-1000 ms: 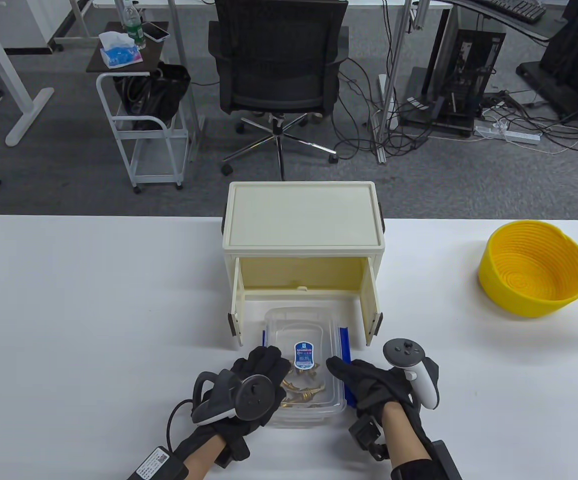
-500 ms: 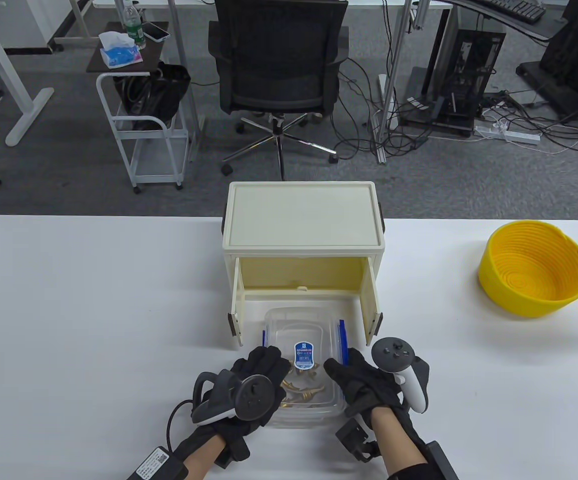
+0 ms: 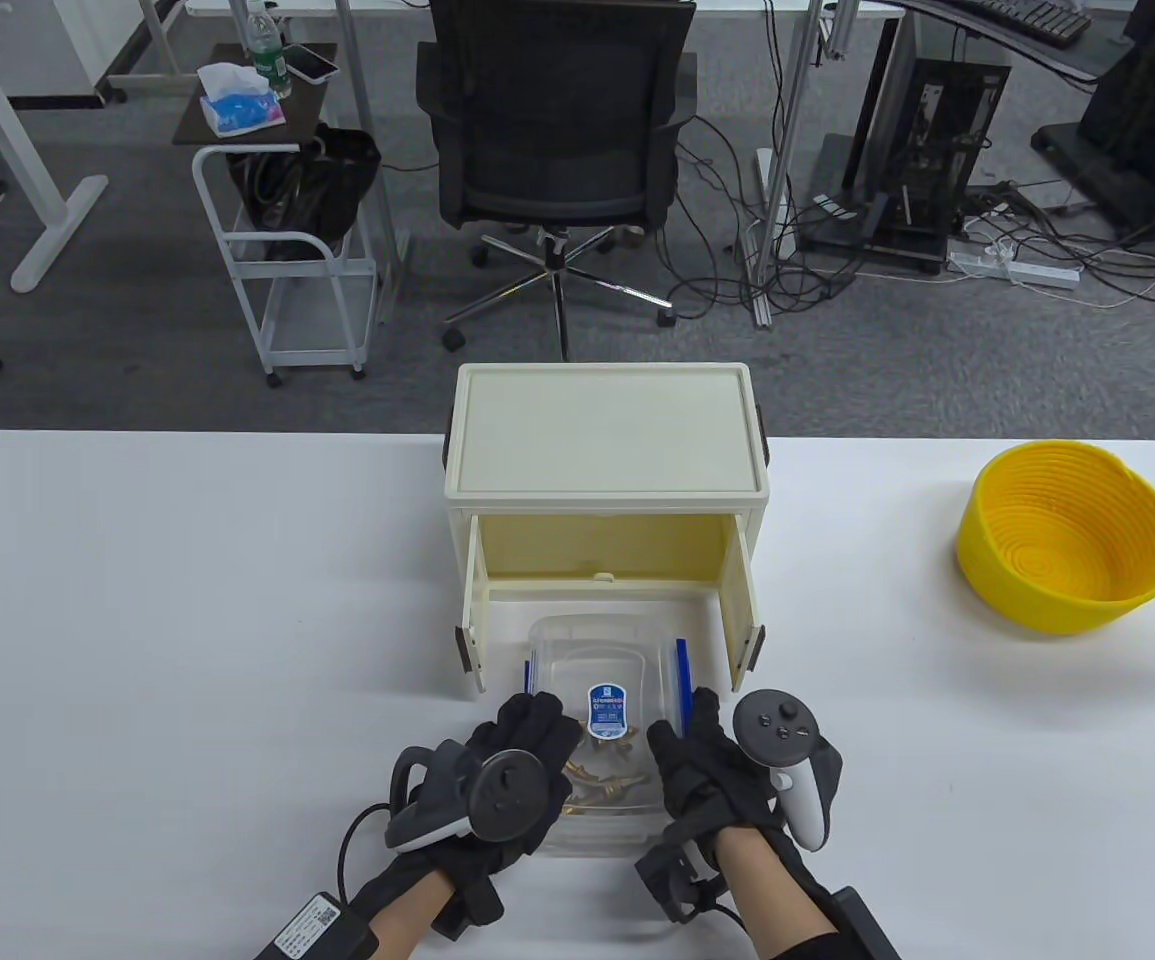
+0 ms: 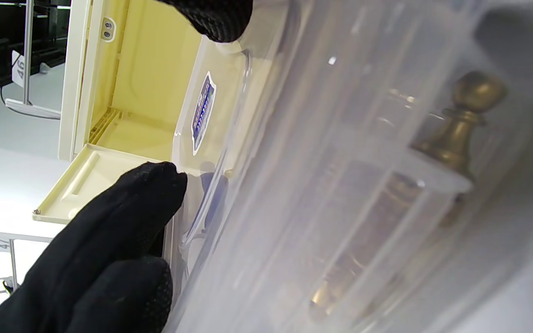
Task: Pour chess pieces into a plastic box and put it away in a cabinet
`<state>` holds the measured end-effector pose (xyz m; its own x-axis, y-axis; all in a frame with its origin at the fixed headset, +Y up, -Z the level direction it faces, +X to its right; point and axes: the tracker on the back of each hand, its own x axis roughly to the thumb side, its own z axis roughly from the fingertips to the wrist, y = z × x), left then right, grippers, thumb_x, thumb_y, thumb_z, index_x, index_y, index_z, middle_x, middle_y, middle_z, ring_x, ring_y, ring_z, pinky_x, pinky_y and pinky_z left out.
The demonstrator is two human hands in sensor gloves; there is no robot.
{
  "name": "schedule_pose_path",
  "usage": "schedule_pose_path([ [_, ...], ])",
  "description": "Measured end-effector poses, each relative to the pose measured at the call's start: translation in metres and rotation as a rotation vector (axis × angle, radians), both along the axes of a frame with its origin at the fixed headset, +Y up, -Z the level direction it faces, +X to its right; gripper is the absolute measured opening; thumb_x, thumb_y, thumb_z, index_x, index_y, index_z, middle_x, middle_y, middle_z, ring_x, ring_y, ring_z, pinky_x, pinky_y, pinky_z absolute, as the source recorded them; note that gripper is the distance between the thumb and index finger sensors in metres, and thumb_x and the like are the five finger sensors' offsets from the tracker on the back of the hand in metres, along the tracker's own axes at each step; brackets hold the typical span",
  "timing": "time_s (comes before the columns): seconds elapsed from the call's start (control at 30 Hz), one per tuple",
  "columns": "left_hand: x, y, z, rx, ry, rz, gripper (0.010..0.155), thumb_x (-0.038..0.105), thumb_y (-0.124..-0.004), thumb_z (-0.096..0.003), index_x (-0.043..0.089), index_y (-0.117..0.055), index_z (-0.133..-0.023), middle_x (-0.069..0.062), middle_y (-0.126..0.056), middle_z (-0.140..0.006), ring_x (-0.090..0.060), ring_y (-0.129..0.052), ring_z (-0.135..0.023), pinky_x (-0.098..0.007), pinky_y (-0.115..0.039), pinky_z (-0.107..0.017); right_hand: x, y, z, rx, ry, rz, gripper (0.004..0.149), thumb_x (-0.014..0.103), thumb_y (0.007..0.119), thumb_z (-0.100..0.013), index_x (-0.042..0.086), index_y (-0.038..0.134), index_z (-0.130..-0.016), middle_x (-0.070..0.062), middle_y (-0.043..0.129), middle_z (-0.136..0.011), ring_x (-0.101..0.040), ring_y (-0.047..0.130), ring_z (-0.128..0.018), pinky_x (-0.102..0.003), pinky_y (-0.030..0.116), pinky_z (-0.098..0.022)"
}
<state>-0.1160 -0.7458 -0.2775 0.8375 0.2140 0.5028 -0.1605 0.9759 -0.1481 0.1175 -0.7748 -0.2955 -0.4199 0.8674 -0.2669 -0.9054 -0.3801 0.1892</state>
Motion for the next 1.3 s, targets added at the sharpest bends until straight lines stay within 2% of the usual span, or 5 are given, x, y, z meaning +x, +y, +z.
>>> schedule_pose_path([
  [0.17, 0.001, 0.000, 0.000, -0.001, -0.001, -0.004, 0.057, 0.040, -0.056, -0.0589, 0.018, -0.047, -0.111, -0.013, -0.038, -0.122, -0.047, -0.043, -0.109, -0.063, -0.055, -0.077, -0.007, 0.005, 0.002, 0.057, 0.016, 0.126, 0.072, 0.020, 0.057, -0.061, -0.018, 0.014, -0.105, -0.053, 0.035, -0.099, -0.066, 0.057, -0.087, -0.067, 0.064, -0.063],
  [0.63, -0.003, 0.002, -0.001, -0.015, 0.012, 0.010, 0.058, 0.042, -0.057, -0.0590, 0.021, -0.047, -0.112, -0.011, -0.039, -0.123, -0.043, -0.044, -0.111, -0.065, -0.054, -0.076, 0.003, 0.005, -0.001, -0.025, 0.048, 0.040, 0.074, 0.024, 0.061, -0.063, -0.015, 0.015, -0.106, -0.049, 0.039, -0.100, -0.064, 0.059, -0.087, -0.066, 0.065, -0.062],
  [0.8, -0.017, 0.015, -0.006, -0.043, 0.123, 0.133, 0.063, 0.048, -0.060, -0.0587, 0.019, -0.043, -0.113, -0.015, -0.044, -0.122, -0.045, -0.052, -0.109, -0.065, -0.056, -0.074, 0.009, 0.027, -0.001, -0.028, 0.112, 0.119, 0.075, 0.027, 0.063, -0.065, -0.013, 0.017, -0.109, -0.048, 0.037, -0.103, -0.067, 0.053, -0.089, -0.068, 0.062, -0.063],
  [1.03, -0.057, 0.014, -0.017, -0.342, 0.557, 0.444, 0.071, 0.053, -0.058, -0.0598, 0.007, -0.042, -0.112, -0.026, -0.060, -0.112, -0.050, -0.073, -0.095, -0.060, -0.070, -0.065, -0.005, 0.075, 0.009, 0.212, 0.236, 0.478, 0.072, 0.028, 0.065, -0.065, -0.010, 0.026, -0.112, -0.045, 0.039, -0.106, -0.067, 0.047, -0.093, -0.071, 0.059, -0.064],
  [1.3, -0.079, -0.015, -0.024, -0.875, 0.677, 0.614, 0.078, 0.059, -0.053, -0.0612, 0.001, -0.038, -0.112, -0.032, -0.065, -0.107, -0.052, -0.080, -0.086, -0.056, -0.078, -0.058, -0.040, 0.080, 0.020, 0.270, 0.529, 0.758, 0.065, 0.029, 0.066, -0.065, -0.002, 0.037, -0.115, -0.038, 0.042, -0.111, -0.061, 0.043, -0.098, -0.070, 0.056, -0.069],
])
